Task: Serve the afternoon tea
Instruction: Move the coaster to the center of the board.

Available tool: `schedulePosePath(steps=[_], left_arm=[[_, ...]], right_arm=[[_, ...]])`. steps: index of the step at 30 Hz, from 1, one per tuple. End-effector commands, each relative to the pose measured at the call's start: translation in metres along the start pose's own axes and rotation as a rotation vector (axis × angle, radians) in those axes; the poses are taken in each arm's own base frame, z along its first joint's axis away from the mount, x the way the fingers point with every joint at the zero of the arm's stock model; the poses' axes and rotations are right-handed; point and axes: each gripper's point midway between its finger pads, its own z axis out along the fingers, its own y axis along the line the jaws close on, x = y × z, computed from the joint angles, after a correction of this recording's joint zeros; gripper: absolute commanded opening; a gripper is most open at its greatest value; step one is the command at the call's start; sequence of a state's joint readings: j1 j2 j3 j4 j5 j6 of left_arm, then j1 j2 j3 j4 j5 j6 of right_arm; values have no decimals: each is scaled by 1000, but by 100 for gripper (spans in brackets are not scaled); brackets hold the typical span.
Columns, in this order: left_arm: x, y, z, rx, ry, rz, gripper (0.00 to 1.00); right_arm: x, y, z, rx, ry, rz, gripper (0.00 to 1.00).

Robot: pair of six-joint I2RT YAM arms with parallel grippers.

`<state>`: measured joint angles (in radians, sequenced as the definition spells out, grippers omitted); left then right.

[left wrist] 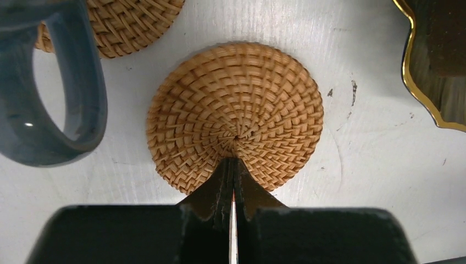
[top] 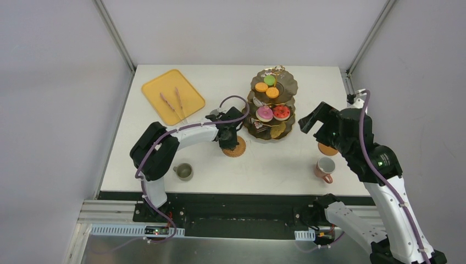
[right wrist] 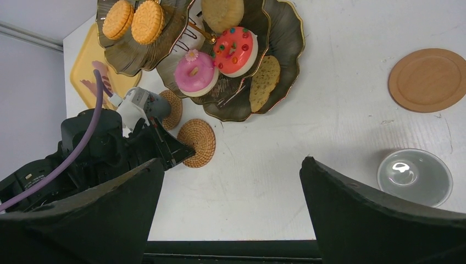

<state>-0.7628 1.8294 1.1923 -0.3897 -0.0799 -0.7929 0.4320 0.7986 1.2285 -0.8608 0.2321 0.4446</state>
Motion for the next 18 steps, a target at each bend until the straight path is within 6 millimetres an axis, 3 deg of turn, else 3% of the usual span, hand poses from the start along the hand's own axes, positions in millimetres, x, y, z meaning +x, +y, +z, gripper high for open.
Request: schedulePosePath(steps=[1, 3, 6, 10, 12, 14, 18], left_arm=[[-4, -7, -15, 7, -22, 36, 0], [-14, -10, -34, 20, -53, 37, 2], [-34, -20, -77, 62, -110, 44, 24], [-56, -18, -144, 96, -201, 44, 42], [-52, 5, -171, 44, -218, 49, 51], [-28, 44, -185, -72, -158, 51, 59], [25, 111, -204, -300, -8, -4, 62]], right_arm=[[-7, 0, -4, 2, -30, 5, 99], [-6, 0, -3, -3, -30, 5, 99], [-4, 0, -2, -4, -30, 6, 99], [0, -1, 1, -9, -27, 5, 99], [0, -1, 2, -14, -28, 5, 99], [-1, 0, 2, -21, -35, 8, 99], [6, 3, 8, -51, -24, 7, 99]])
